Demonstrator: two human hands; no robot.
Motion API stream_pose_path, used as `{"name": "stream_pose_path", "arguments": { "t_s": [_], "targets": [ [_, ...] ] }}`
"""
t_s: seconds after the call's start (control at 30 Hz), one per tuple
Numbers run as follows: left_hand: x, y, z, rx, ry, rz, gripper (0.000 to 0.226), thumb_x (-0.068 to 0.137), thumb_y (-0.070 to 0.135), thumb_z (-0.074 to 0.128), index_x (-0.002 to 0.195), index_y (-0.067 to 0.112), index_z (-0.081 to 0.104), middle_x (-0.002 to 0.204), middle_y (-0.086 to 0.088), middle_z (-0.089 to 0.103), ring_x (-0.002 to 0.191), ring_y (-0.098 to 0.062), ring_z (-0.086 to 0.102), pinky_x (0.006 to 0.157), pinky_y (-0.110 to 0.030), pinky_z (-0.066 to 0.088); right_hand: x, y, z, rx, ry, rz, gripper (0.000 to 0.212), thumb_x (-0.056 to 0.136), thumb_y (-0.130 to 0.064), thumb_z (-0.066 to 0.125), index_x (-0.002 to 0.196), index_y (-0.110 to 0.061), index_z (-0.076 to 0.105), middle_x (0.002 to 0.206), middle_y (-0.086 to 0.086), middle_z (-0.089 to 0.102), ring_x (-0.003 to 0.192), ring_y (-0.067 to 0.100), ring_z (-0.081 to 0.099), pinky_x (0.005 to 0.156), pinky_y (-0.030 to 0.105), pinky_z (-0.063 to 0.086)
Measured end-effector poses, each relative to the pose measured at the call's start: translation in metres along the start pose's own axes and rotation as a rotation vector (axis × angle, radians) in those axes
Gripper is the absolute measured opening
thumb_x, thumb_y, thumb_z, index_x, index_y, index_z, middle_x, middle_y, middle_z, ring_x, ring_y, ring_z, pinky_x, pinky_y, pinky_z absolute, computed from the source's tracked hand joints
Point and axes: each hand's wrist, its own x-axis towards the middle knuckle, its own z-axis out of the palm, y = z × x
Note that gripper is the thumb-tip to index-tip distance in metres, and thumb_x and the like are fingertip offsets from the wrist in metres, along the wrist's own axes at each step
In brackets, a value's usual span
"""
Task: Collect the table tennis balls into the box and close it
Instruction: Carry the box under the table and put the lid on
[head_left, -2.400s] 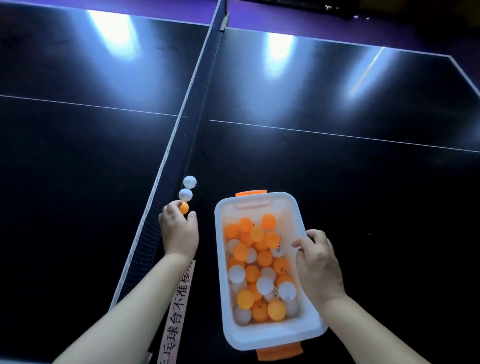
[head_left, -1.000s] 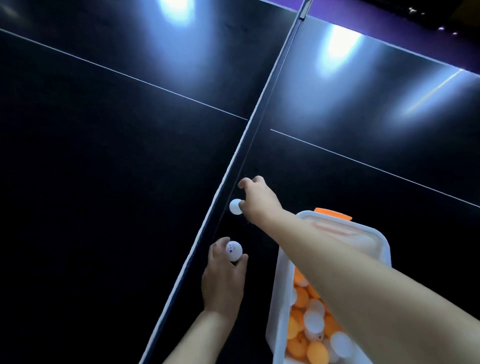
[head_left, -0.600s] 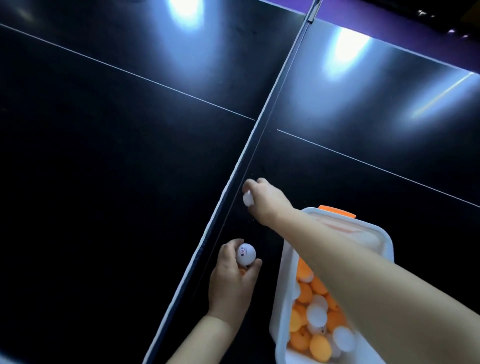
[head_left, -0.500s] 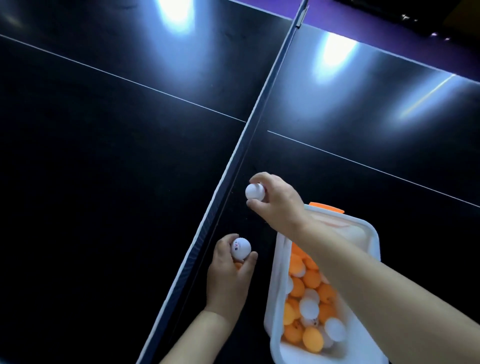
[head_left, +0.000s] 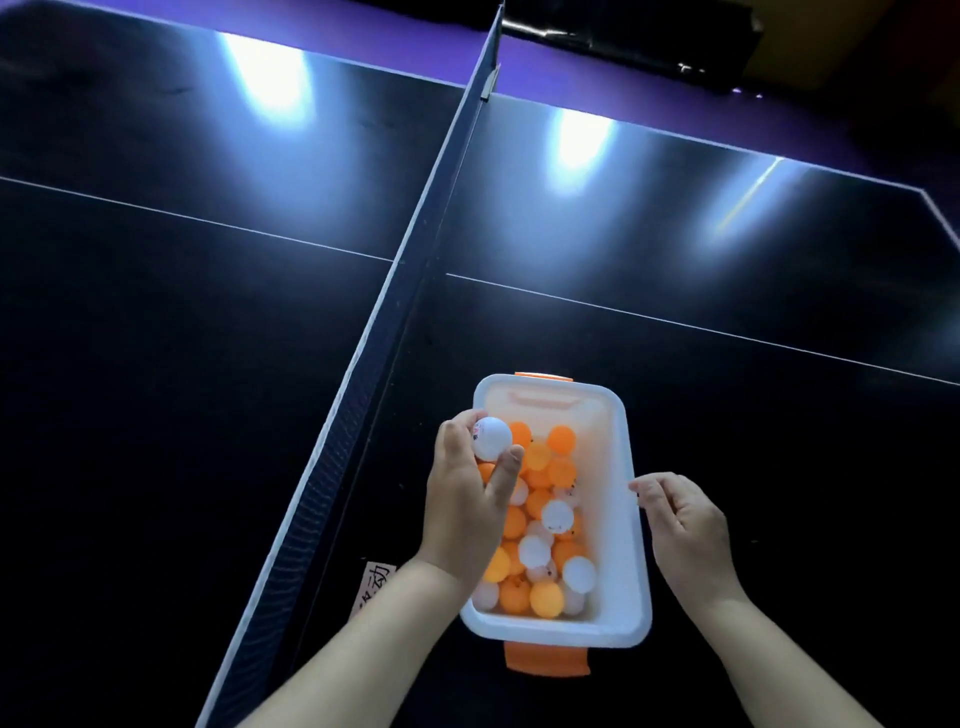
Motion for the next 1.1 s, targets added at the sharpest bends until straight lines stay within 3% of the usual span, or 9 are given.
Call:
{"name": "stream_pose_path", "arguments": {
  "t_s": [0.13, 0.2, 0.27, 0.37, 0.53, 0.67, 0.8, 0.97, 1.1],
  "targets": [
    [-0.006, 0.014, 0.008, 0.019, -0.14, -0.032, 0.057, 0.087, 0.045, 0.05, 0.134, 0.014, 0.038, 0.124, 0.006, 0.037, 0.107, 0.001, 0.041, 0.087, -0.005, 0.033, -0.027, 0.014, -0.003, 0.014, 0.004, 0.061, 0.021, 0.092, -0.014, 0.055, 0.073, -0.02, 0.064, 0.081, -0.001, 0.062, 0.076, 0.006, 0.057, 0.065, 0.016, 0.044],
    [-0.01, 0.012, 0.008, 0.075, -0.176, -0.043, 0.065, 0.085, 0.055, 0.044, 0.136, 0.016, 0.038, 0.128, 0.005, 0.037, 0.117, -0.008, 0.039, 0.094, -0.019, 0.037, -0.036, 0.016, -0.004, 0.007, 0.003, 0.067, 0.018, 0.091, -0.012, 0.057, 0.076, -0.018, 0.064, 0.083, -0.002, 0.061, 0.075, 0.008, 0.058, 0.064, 0.019, 0.045],
    [-0.015, 0.007, 0.004, 0.154, -0.132, -0.061, 0.052, 0.091, 0.044, 0.049, 0.134, 0.016, 0.041, 0.131, 0.002, 0.04, 0.122, -0.014, 0.038, 0.101, -0.029, 0.037, -0.044, 0.016, -0.004, -0.013, -0.002, 0.058, 0.015, 0.089, -0.01, 0.058, 0.078, -0.018, 0.064, 0.085, -0.005, 0.059, 0.075, 0.011, 0.058, 0.065, 0.024, 0.046],
    [-0.026, 0.001, -0.005, 0.298, -0.069, -0.138, 0.043, 0.092, 0.024, 0.054, 0.133, 0.015, 0.044, 0.134, -0.002, 0.043, 0.125, -0.017, 0.034, 0.103, -0.031, 0.032, -0.053, 0.014, -0.003, -0.087, -0.015, 0.037, 0.01, 0.087, -0.012, 0.062, 0.079, -0.017, 0.065, 0.088, -0.008, 0.055, 0.069, 0.009, 0.056, 0.062, 0.026, 0.049],
    [-0.049, -0.022, -0.005, 0.431, -0.261, -0.314, 0.062, 0.089, 0.027, 0.057, 0.142, 0.011, 0.03, 0.14, -0.009, 0.035, 0.13, -0.025, 0.032, 0.107, -0.038, 0.033, -0.063, 0.017, 0.006, -0.187, -0.068, 0.072, 0.016, 0.09, -0.011, 0.055, 0.101, -0.018, 0.064, 0.103, -0.004, 0.051, 0.074, 0.009, 0.053, 0.062, 0.023, 0.044],
    [-0.056, -0.035, 0.001, 0.384, -0.285, -0.32, 0.033, 0.09, 0.023, 0.053, 0.12, 0.012, 0.048, 0.114, -0.004, 0.052, 0.109, -0.023, 0.049, 0.086, -0.033, 0.043, -0.071, 0.019, 0.019, -0.139, -0.078, 0.157, 0.023, 0.092, -0.009, 0.047, 0.106, -0.019, 0.063, 0.102, 0.001, 0.057, 0.09, 0.021, 0.059, 0.075, 0.035, 0.05],
    [-0.055, -0.04, 0.001, 0.42, -0.217, -0.24, 0.018, 0.086, 0.021, 0.052, 0.103, 0.014, 0.054, 0.096, -0.003, 0.054, 0.089, -0.023, 0.054, 0.074, -0.037, 0.049, -0.072, 0.021, 0.025, -0.155, 0.004, 0.151, 0.024, 0.091, -0.008, 0.049, 0.105, -0.018, 0.065, 0.101, 0.003, 0.061, 0.088, 0.023, 0.06, 0.074, 0.037, 0.051],
    [-0.07, -0.036, 0.0, 0.396, -0.231, -0.203, 0.019, 0.087, 0.014, 0.048, 0.106, 0.016, 0.051, 0.088, -0.004, 0.063, 0.078, -0.027, 0.059, 0.068, -0.037, 0.049, -0.087, 0.024, 0.021, -0.205, -0.001, 0.132, 0.025, 0.092, -0.007, 0.048, 0.109, -0.016, 0.064, 0.108, 0.002, 0.06, 0.087, 0.021, 0.058, 0.067, 0.027, 0.044],
    [-0.088, -0.028, 0.002, 0.427, -0.25, -0.132, 0.021, 0.087, 0.011, 0.048, 0.107, 0.016, 0.051, 0.082, -0.003, 0.063, 0.07, -0.025, 0.057, 0.059, -0.031, 0.041, -0.109, 0.034, 0.007, -0.199, -0.023, 0.142, 0.024, 0.093, -0.007, 0.048, 0.108, -0.019, 0.062, 0.102, -0.005, 0.057, 0.082, 0.01, 0.054, 0.061, 0.018, 0.038]
  ]
}}
